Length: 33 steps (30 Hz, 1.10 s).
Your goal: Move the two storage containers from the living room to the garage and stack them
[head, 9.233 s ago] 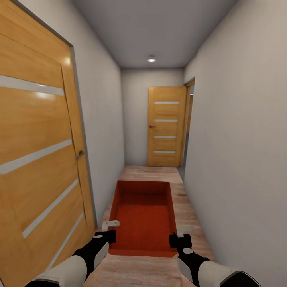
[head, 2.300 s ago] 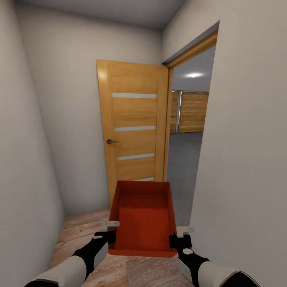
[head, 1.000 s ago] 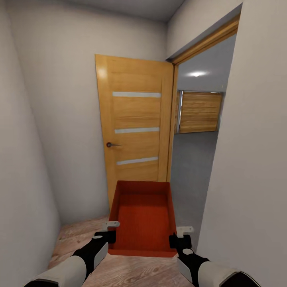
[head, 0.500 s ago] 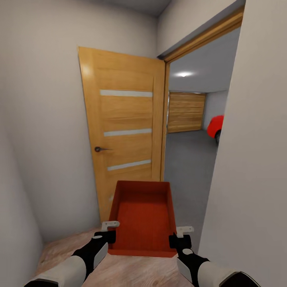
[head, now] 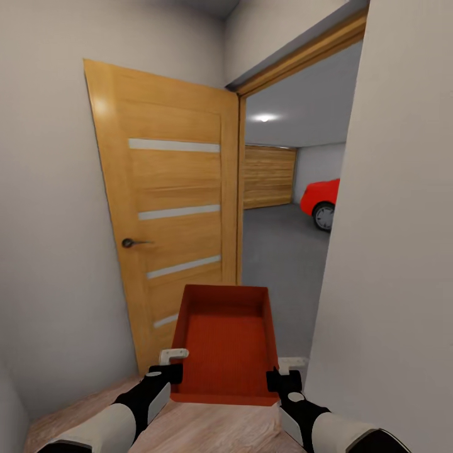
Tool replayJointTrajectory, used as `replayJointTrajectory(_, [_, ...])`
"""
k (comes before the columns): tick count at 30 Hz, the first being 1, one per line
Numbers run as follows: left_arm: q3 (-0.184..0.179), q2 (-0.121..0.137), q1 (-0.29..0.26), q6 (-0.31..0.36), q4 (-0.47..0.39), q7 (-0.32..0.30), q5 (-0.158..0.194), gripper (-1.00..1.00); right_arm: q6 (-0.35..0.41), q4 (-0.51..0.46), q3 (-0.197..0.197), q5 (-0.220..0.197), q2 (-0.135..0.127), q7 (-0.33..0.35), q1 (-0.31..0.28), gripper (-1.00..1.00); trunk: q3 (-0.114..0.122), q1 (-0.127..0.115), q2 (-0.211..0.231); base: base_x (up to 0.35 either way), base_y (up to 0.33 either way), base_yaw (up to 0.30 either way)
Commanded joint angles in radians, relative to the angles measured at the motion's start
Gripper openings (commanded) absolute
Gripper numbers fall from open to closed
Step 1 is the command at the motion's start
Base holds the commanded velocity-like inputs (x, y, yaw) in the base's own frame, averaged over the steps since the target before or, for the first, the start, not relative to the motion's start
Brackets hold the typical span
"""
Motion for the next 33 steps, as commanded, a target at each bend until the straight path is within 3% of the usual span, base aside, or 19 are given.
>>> replayJointTrajectory(1, [0.026, 0.006, -0.001, 0.007, -0.006, 0.013, -0.004, -1.0, 0.002, 0.0, -0.032, 0.009, 0.001, 0.001, -0.001, -1.0, -0.002, 0.0, -0.001, 0.008, 0.006, -0.261])
replayJointTrajectory(14, [0.026, 0.006, -0.001, 0.008, -0.003, 0.012, -0.004, -1.0, 0.001, 0.0, -0.032, 0.008, 0.001, 0.001, -0.001, -1.0, -0.002, 0.0, -0.001, 0.115, 0.129, -0.077])
replayJointTrajectory(33, [0.024, 0.006, -0.001, 0.007, -0.003, 0.012, -0.005, -1.0, 0.001, 0.0, -0.032, 0.008, 0.001, 0.0, -0.001, -1.0, -0.002, 0.0, -0.001, 0.233, 0.229, -0.233])
